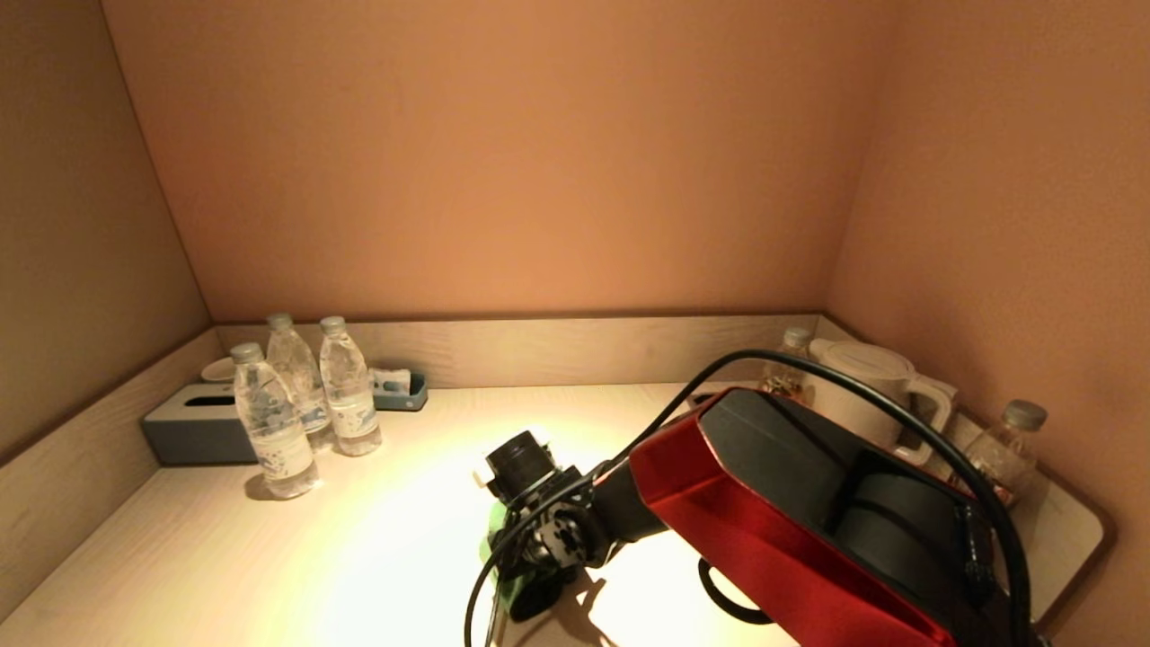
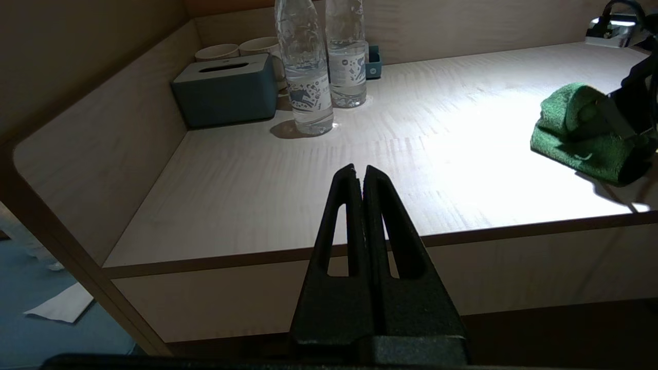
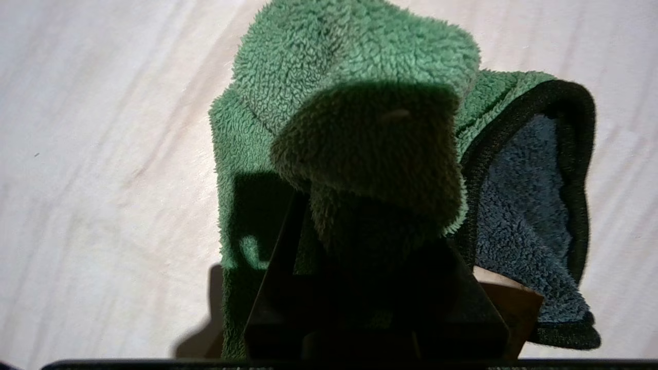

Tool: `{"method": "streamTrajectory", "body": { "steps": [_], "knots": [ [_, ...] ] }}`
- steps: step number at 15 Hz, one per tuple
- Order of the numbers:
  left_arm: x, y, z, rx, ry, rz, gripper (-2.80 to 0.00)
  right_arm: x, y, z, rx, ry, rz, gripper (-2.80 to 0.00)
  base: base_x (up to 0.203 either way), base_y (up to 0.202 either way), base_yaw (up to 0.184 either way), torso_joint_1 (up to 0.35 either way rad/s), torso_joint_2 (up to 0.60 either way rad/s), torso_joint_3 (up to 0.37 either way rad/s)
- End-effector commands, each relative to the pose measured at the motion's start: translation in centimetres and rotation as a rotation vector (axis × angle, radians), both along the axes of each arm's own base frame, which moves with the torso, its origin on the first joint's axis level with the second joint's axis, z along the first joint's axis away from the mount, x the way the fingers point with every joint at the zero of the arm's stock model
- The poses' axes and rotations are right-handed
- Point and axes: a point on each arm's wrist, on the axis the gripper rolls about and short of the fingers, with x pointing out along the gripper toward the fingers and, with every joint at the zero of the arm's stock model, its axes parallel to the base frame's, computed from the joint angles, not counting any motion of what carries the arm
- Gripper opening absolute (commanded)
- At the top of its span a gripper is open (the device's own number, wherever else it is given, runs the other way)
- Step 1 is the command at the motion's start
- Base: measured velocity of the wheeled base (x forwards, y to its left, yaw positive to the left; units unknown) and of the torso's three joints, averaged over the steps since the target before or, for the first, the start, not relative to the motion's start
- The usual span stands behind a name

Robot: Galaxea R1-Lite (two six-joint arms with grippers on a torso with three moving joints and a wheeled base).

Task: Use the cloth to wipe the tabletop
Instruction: Sweep the stains on the table

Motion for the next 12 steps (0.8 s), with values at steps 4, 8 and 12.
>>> {"method": "streamTrajectory", "body": {
  "steps": [4,8,12],
  "knots": [
    [0.0,0.0,0.0,0.002,0.001,0.0,-2.8,6.7,-8.8,0.5,0.015,-0.024,-0.246,-2.8,0.0,0.0,0.0,0.0,0.0,0.0],
    [0.0,0.0,0.0,0.0,0.001,-0.001,-2.8,7.1,-10.5,0.7,0.011,-0.016,-0.28,-2.8,0.0,0.0,0.0,0.0,0.0,0.0],
    [0.0,0.0,0.0,0.002,0.001,-0.001,-2.8,5.3,-8.1,0.9,0.009,-0.009,-0.217,-2.8,0.0,0.0,0.0,0.0,0.0,0.0]
  ]
}}
